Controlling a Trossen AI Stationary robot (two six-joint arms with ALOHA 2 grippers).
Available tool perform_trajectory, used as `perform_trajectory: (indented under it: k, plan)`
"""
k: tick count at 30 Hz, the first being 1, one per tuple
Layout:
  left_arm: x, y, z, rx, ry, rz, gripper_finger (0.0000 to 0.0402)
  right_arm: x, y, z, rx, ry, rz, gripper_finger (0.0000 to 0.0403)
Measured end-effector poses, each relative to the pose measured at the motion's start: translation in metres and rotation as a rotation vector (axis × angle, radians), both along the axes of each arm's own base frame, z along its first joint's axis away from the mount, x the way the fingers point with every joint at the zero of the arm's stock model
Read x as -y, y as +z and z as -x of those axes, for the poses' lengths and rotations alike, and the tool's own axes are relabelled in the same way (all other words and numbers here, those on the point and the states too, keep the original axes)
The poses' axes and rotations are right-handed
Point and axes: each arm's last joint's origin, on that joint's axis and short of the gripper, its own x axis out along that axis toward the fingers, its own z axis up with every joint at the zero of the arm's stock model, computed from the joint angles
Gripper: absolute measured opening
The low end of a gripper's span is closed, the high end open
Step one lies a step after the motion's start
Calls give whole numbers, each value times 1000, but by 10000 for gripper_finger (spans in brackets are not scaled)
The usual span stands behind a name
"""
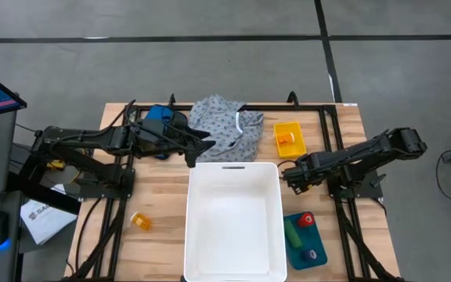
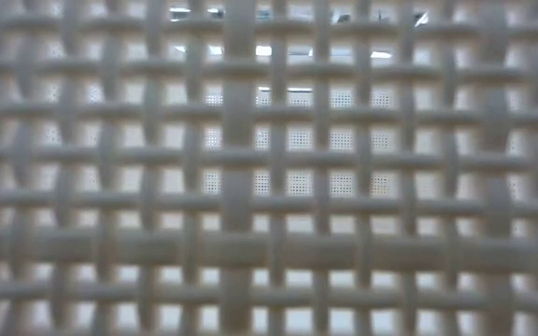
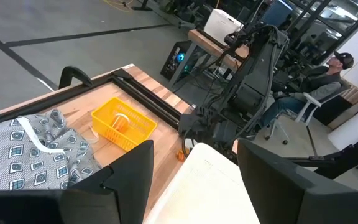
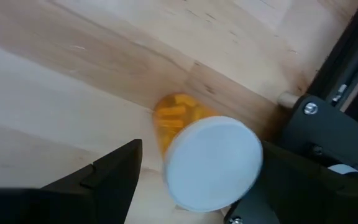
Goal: Pick & place medical supplies in basket/bin
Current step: Put the top right orange pill bottle into the yellow bin
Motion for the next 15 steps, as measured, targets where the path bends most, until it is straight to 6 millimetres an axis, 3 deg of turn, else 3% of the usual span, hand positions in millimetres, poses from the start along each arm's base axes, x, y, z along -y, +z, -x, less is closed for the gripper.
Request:
perform_trajectory:
  k: [15]
  plan:
    - [0, 0, 0, 0, 0, 0, 223, -1, -1, -4, 39, -13, -9, 299]
